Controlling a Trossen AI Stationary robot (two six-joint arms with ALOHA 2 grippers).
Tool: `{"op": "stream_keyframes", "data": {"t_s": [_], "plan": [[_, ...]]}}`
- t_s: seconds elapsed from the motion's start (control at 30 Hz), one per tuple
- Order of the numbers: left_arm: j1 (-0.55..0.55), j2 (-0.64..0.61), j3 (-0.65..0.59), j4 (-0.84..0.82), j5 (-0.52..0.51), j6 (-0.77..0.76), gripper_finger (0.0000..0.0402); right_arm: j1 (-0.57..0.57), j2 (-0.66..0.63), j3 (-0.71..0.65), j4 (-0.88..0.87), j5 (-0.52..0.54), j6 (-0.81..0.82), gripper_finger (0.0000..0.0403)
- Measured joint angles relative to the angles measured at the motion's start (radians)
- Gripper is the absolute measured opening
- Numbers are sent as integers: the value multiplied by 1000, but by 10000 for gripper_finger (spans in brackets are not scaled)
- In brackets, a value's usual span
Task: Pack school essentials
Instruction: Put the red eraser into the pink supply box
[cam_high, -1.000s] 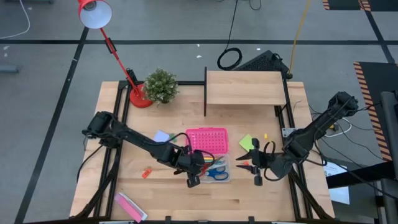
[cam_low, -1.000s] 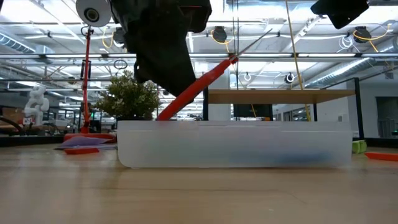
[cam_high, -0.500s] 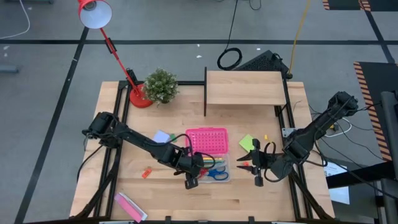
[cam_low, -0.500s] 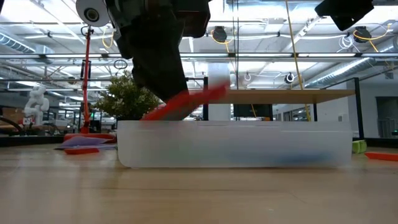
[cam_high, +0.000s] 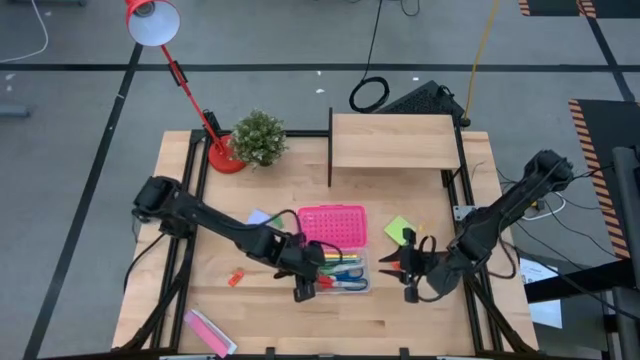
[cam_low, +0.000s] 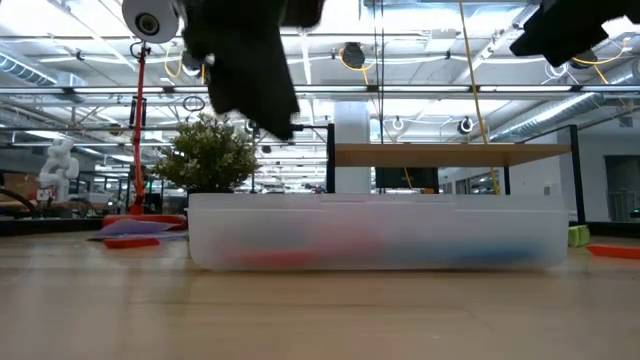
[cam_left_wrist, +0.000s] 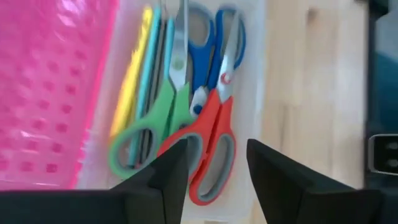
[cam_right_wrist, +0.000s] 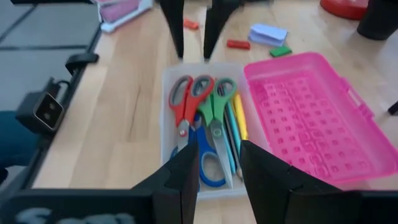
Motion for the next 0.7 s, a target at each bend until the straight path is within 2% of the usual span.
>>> {"op": "stream_keyframes", "data": {"t_s": [0.1, 0.23, 0.3, 0.37, 0.5, 0.7], "plan": [[-17, -58, 1, -31, -67, 42, 151, 0, 31, 0, 1, 0, 0, 112], [-46, -124, 0, -155, -205, 68, 137, 0, 67, 0, 4, 0, 25, 112], [-60, -150, -12, -225, -291, -1, 138, 0, 83, 0, 6, 0, 41, 112], [-62, -160, -26, -282, -332, -79, 144, 0, 97, 0, 8, 0, 49, 112], [-71, -154, -63, -388, -350, -263, 168, -1, 115, 0, 11, 0, 49, 112], [-67, -145, -146, -408, -336, -462, 212, -10, 117, 0, -9, 1, 34, 112]]}}
